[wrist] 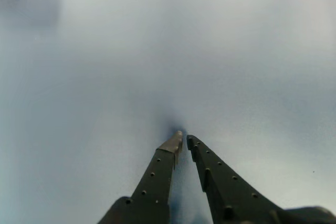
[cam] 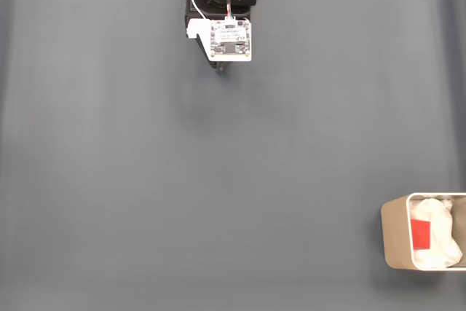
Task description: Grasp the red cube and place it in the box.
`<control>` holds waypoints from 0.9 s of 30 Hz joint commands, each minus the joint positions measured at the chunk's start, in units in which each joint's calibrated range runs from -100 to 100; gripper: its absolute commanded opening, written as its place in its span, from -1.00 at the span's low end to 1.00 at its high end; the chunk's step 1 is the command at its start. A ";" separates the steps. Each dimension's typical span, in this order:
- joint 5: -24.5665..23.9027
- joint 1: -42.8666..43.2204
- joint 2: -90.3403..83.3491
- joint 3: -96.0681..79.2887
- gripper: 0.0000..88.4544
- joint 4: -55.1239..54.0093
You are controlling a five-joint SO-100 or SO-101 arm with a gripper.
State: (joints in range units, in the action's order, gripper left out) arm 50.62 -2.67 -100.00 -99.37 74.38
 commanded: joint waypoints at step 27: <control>-1.61 -0.67 0.09 -0.45 -0.98 1.44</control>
